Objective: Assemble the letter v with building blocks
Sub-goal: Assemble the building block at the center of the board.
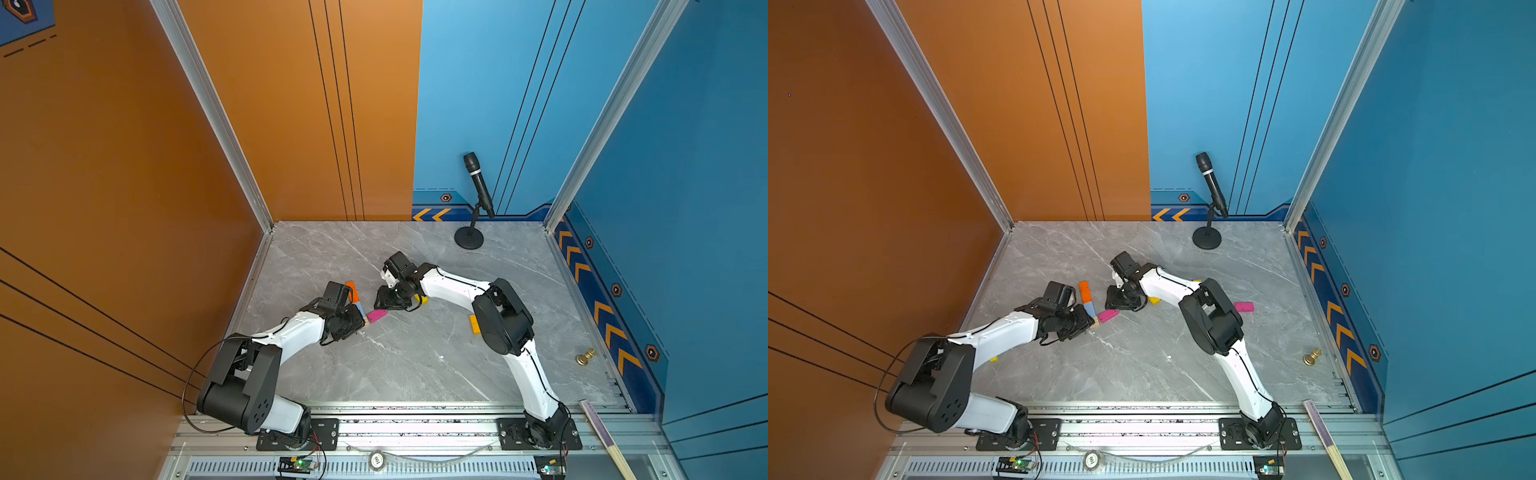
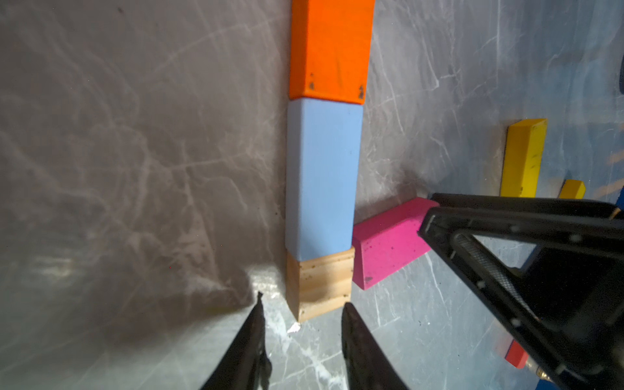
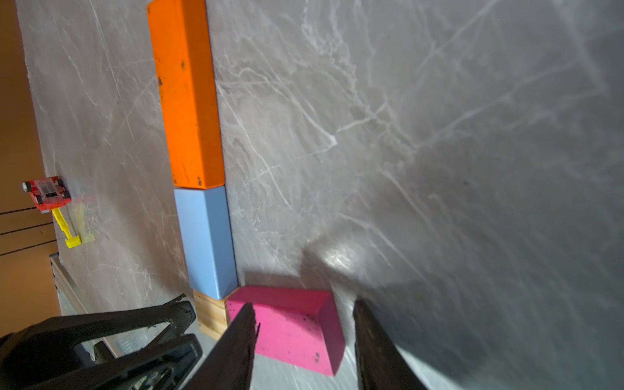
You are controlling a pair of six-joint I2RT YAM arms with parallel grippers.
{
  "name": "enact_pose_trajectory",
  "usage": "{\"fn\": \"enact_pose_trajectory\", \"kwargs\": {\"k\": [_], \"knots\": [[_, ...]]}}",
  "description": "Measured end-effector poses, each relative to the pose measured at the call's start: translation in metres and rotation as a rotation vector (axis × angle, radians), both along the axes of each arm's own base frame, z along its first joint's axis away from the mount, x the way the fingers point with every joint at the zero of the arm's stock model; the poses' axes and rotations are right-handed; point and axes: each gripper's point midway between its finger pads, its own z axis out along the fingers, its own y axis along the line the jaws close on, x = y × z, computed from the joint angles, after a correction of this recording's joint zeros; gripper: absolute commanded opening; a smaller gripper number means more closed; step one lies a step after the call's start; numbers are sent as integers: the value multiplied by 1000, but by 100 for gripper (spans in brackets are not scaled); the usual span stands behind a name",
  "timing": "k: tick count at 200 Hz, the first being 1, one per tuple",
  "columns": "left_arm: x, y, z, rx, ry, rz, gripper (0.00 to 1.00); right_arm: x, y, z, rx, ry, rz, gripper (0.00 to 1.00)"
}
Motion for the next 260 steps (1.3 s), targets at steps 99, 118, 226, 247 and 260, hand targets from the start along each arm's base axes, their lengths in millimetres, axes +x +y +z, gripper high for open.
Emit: {"fn": "enact_pose_trajectory", "kwargs": {"k": [99, 118, 226, 247, 260], "knots": [[1, -2, 0, 2, -3, -3, 36, -4, 1, -2, -10, 3, 8, 36], [1, -1, -1, 5, -4, -1, 36, -5, 1, -3, -13, 6, 9, 35], [9, -2, -2, 4, -28, 3, 35, -8, 3, -4, -14, 7, 16, 34], [10, -2, -1, 3, -30, 3, 35, -8, 3, -4, -14, 7, 17, 33], [10, -2, -2, 3, -31, 3, 35, -8, 3, -4, -14, 7, 17, 31]]}}
